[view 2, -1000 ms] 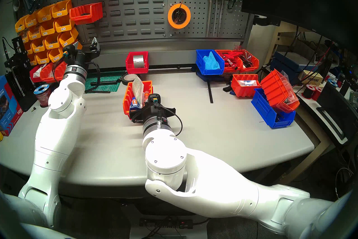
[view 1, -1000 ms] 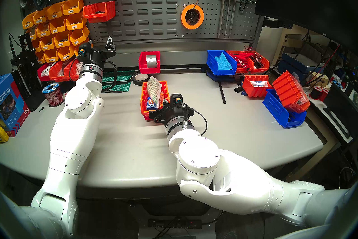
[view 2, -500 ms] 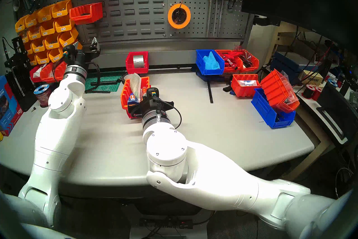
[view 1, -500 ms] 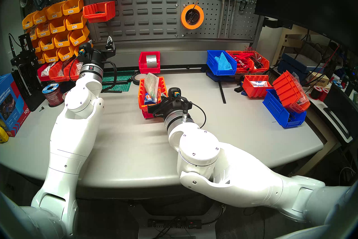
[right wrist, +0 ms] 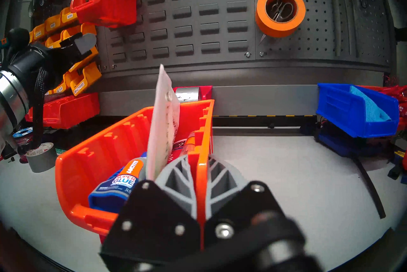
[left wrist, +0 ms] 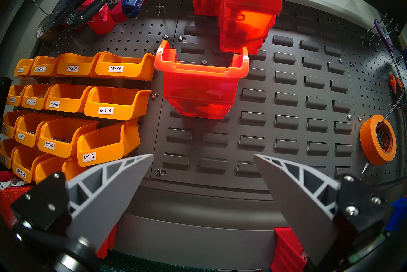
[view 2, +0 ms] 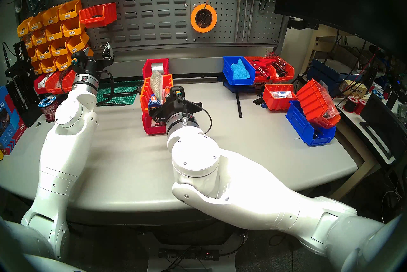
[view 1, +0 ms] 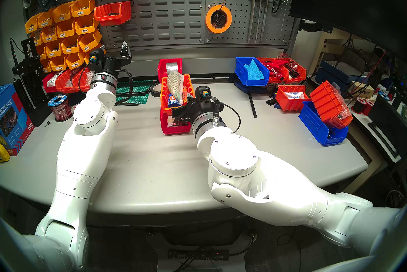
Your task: Hang all the unorganized tool boxes onto the wall
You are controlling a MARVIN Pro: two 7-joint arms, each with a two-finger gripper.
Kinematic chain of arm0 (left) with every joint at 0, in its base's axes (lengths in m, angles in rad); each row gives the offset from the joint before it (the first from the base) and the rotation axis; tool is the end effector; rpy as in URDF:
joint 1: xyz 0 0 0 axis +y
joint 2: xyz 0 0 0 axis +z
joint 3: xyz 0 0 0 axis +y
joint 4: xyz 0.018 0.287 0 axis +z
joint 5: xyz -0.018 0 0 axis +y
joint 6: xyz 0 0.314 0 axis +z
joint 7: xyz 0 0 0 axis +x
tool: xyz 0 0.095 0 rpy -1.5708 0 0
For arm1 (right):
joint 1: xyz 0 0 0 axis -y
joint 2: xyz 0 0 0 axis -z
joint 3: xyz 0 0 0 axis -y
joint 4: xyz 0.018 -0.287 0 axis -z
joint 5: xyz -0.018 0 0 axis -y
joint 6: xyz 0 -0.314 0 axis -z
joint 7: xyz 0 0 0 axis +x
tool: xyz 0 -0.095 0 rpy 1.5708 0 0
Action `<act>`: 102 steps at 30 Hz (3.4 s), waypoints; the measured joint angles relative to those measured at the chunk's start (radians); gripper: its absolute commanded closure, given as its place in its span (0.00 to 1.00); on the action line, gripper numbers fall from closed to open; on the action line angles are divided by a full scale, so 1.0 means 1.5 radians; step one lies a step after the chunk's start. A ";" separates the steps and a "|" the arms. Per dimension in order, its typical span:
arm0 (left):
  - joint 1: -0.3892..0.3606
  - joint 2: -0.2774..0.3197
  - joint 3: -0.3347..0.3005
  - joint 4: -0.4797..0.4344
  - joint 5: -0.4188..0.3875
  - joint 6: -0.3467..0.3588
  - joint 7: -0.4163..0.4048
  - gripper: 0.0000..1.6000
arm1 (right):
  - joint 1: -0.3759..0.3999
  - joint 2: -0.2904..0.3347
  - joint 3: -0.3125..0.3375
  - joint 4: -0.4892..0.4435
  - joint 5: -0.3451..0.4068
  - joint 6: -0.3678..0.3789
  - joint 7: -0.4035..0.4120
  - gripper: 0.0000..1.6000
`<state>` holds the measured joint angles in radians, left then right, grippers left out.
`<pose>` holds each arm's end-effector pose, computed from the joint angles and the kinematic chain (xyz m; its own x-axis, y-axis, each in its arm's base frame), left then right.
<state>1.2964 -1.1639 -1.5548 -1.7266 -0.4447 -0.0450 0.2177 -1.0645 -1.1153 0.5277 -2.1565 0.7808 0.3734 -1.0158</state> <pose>0.4677 0.1101 -0.0981 -0.4372 0.0475 0.8981 0.1082 -0.9886 0.1049 0.3282 0.1939 -0.1314 0.0584 -0.0130 0.9982 0.2693 -0.9626 -0.0283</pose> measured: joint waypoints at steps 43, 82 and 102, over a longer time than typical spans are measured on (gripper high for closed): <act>0.000 0.000 0.000 0.000 0.000 0.000 0.000 0.00 | 0.075 0.120 0.076 0.160 -0.035 -0.067 0.172 1.00; 0.000 0.000 0.000 0.000 0.000 0.000 0.000 0.00 | 0.104 0.047 0.076 0.317 -0.070 -0.192 0.220 1.00; 0.000 0.000 0.000 0.000 0.000 0.000 0.000 0.00 | 0.143 -0.027 0.112 0.437 -0.012 -0.237 0.267 1.00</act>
<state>1.2966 -1.1642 -1.5550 -1.7265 -0.4442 -0.0449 0.2174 -0.8493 -1.1561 0.6958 -1.5015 0.7625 0.0182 -0.6154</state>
